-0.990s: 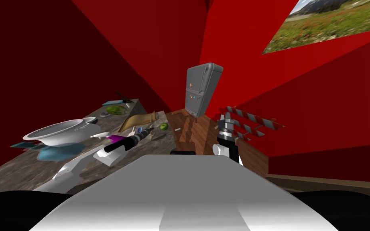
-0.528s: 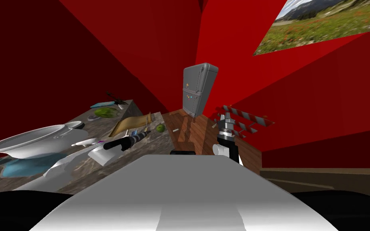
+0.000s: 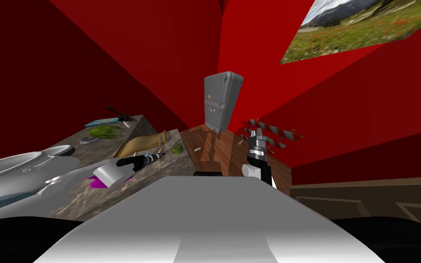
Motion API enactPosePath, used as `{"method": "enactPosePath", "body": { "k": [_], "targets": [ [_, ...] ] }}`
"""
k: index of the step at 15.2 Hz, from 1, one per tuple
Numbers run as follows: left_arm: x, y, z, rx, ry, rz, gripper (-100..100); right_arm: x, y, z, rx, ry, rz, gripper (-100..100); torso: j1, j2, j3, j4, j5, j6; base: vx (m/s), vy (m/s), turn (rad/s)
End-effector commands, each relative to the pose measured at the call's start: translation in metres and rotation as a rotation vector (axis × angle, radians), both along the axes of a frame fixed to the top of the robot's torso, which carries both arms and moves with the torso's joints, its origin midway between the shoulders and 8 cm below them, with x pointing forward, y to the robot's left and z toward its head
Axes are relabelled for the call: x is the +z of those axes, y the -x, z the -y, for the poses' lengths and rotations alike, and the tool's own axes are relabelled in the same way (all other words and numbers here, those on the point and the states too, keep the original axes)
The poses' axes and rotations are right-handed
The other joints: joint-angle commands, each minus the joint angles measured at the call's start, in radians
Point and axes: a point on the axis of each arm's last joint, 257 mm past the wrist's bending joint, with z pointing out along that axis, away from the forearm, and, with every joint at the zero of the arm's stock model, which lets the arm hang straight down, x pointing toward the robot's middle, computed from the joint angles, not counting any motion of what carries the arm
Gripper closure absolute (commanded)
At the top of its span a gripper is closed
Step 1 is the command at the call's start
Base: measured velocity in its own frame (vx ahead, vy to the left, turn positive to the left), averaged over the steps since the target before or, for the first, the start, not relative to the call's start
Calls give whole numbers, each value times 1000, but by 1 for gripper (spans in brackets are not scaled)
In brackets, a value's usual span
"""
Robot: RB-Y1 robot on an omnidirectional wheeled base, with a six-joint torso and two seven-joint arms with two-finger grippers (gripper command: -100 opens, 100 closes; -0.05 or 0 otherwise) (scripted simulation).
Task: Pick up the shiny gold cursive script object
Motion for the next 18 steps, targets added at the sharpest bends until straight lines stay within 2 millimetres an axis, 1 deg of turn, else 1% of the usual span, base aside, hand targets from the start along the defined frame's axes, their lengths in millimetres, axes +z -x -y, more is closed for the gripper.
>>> {"method": "enactPosePath", "body": {
  "k": [1,2,3,5,6,8,10,11,12,13,16,17,18],
  "targets": [
    [-1,7,-10,9,-28,-38,-100,0,0,0,0,0,0,0,0,0,0,0,0,0,16,-27,-34],
    [-2,15,-22,19,-58,-76,-100,0,0,0,0,0,0,0,0,1,1,0,0,-1,25,-29,-75],
    [-2,15,-22,19,-58,-76,-100,0,0,0,0,0,0,0,0,1,1,0,0,0,19,-23,-47],
    [-1,28,-41,35,-109,-142,-100,0,0,0,0,0,0,0,0,2,1,0,0,0,26,-33,-104],
    [-1,28,-41,35,-109,-142,-100,0,0,0,0,0,0,0,0,1,1,0,0,0,18,-21,-43],
    [1,38,-56,49,-149,-192,-100,0,0,0,0,0,0,0,0,2,1,0,0,0,24,-29,-66],
    [2,45,-66,59,-175,-224,-100,0,0,0,0,0,0,0,-1,1,1,0,0,0,30,-34,-78],
    [3,48,-70,63,-186,-238,-100,0,0,0,0,0,0,0,0,1,1,0,0,0,31,-28,-76],
    [2,44,-65,57,-170,-218,-100,0,0,0,0,0,0,0,0,1,1,0,0,0,20,-17,-37],
    [-9,52,-72,73,-171,-223,-100,0,0,0,0,0,0,0,0,2,1,0,0,-1,10,1,-78],
    [-20,59,-77,87,-167,-223,-100,0,0,0,0,0,0,0,3,4,2,1,1,-1,-10,17,-80],
    [-15,56,-76,83,-169,-224,-100,0,0,0,0,0,0,0,4,5,3,1,1,-1,-12,12,-34],
    [-16,57,-77,83,-169,-223,100,0,0,0,0,0,0,0,3,5,3,1,1,-1,0,0,0]
  ]
}}
